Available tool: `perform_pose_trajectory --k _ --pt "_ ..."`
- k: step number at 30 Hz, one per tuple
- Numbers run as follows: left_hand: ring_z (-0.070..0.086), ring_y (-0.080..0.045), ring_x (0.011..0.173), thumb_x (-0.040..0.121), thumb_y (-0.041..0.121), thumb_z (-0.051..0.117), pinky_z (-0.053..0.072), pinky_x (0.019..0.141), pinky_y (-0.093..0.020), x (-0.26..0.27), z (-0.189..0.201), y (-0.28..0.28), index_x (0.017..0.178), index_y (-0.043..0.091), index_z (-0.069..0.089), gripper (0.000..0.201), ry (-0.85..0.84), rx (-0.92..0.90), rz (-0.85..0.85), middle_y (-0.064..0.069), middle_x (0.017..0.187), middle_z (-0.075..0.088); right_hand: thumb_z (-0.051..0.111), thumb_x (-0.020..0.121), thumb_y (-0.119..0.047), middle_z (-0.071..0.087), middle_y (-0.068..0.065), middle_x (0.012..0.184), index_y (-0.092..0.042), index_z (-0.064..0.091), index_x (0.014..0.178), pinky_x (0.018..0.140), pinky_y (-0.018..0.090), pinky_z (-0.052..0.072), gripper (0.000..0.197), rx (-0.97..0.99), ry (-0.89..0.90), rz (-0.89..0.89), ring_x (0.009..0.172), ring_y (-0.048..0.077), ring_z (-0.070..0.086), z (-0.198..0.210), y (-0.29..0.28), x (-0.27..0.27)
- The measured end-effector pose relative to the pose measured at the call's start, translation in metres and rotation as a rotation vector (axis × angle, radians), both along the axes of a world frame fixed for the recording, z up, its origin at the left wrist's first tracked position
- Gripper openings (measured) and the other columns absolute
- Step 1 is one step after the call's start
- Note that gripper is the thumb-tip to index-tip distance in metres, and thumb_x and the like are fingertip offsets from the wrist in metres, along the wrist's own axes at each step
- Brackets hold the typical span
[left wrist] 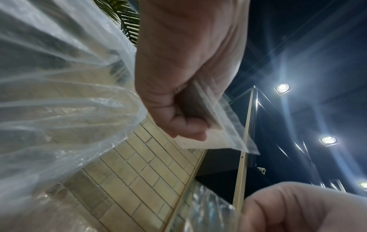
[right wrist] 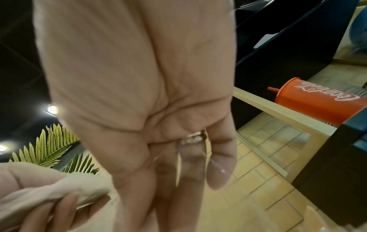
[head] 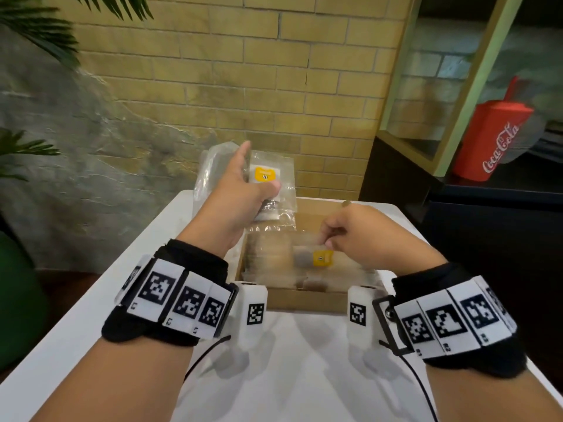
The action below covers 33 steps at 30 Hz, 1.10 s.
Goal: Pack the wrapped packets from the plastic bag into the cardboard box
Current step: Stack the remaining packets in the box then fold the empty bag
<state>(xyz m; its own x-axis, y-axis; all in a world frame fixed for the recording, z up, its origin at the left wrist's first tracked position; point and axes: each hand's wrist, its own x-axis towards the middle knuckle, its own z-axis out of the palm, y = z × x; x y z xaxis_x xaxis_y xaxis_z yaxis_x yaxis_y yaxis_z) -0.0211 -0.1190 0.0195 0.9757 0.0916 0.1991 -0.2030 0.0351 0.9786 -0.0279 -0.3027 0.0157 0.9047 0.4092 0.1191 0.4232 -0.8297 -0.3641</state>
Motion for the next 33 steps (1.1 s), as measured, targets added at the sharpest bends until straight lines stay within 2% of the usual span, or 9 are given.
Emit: perform_pose_trajectory --k 4,11,14,19,22,24,27,31,33 --pt "0.054 -0.001 0.055 0.087 0.003 0.060 0.044 0.049 -0.010 -0.002 0.000 0.000 0.125 0.019 0.053 0.042 0.002 0.011 -0.022 0.004 0.088 0.058 0.052 0.090 -0.004 0.064 -0.007 0.089 -0.016 0.071 0.098 0.081 0.008 0.037 0.024 -0.088 0.058 0.029 0.084 0.006 0.055 0.000 0.003 -0.004" --pt "0.058 -0.016 0.078 0.090 0.017 0.059 0.049 0.065 -0.026 -0.001 -0.001 -0.005 0.095 0.024 0.062 0.009 0.035 -0.010 -0.024 0.004 0.081 0.060 0.049 0.094 -0.014 0.065 -0.005 0.118 -0.022 0.068 0.111 0.111 0.035 0.028 0.027 -0.096 0.080 -0.021 0.109 0.009 0.051 0.004 0.002 -0.006" --pt "0.056 -0.022 0.086 0.091 0.010 0.049 0.049 0.078 -0.039 0.001 -0.001 -0.007 0.091 0.027 0.065 0.024 0.090 -0.019 -0.017 0.000 0.086 0.058 0.051 0.094 -0.020 0.069 -0.003 0.102 -0.022 0.070 0.105 0.092 0.029 0.044 0.022 0.089 0.076 -0.054 0.100 0.014 0.060 0.005 0.001 -0.004" --pt "0.047 -0.013 0.062 0.090 -0.002 0.047 0.043 0.048 -0.020 -0.004 -0.003 -0.012 0.119 0.021 0.058 0.039 0.047 0.081 -0.090 0.001 0.083 0.056 0.046 0.096 -0.030 0.064 0.001 0.081 0.001 0.066 0.096 0.071 0.026 0.046 0.038 0.642 0.153 -0.088 0.070 0.009 0.057 0.008 0.007 -0.008" --pt "0.050 -0.009 0.064 0.088 0.000 0.056 0.037 0.041 -0.014 -0.007 -0.007 -0.014 0.132 0.028 0.044 0.052 -0.012 0.129 -0.138 0.000 0.117 0.058 0.053 0.091 -0.036 0.059 0.000 0.070 -0.011 0.065 0.087 0.061 0.019 0.047 0.028 0.733 0.114 -0.111 0.061 0.005 0.055 0.008 0.011 -0.010" --pt "0.061 -0.008 0.091 0.084 0.004 0.064 0.046 0.052 -0.015 -0.005 -0.010 -0.014 0.143 0.032 0.028 0.074 -0.053 0.136 -0.164 0.005 0.144 0.042 0.063 0.086 -0.029 0.059 -0.001 0.067 -0.017 0.063 0.090 0.065 0.025 0.050 0.013 0.748 0.049 -0.159 0.059 0.005 0.055 0.004 0.012 -0.006" --pt "0.035 -0.011 0.136 0.078 0.005 0.072 0.052 0.089 -0.028 -0.005 -0.012 -0.015 0.148 0.031 0.016 0.094 -0.086 0.109 -0.191 0.010 0.153 0.025 0.069 0.082 -0.013 0.059 0.004 0.067 -0.012 0.060 0.091 0.061 0.024 0.051 0.013 0.823 0.007 -0.185 0.056 0.006 0.056 0.000 0.011 -0.001" --pt "0.061 -0.004 0.099 0.085 0.000 0.062 0.055 0.071 -0.017 -0.004 -0.012 -0.015 0.143 0.028 0.030 0.071 -0.065 0.004 -0.201 0.022 0.121 0.051 0.064 0.084 -0.003 0.059 0.001 0.059 -0.014 0.056 0.085 0.050 0.014 0.045 0.015 0.929 0.047 -0.154 0.046 -0.001 0.055 -0.001 0.007 0.001" --pt "0.060 -0.006 0.096 0.087 0.000 0.059 0.050 0.060 -0.012 -0.003 -0.011 -0.013 0.141 0.027 0.033 0.066 -0.069 0.002 -0.183 0.016 0.133 0.050 0.061 0.086 0.000 0.061 0.000 0.059 -0.013 0.056 0.083 0.050 0.014 0.045 0.014 0.919 0.023 -0.167 0.047 -0.001 0.055 0.001 0.004 0.003"
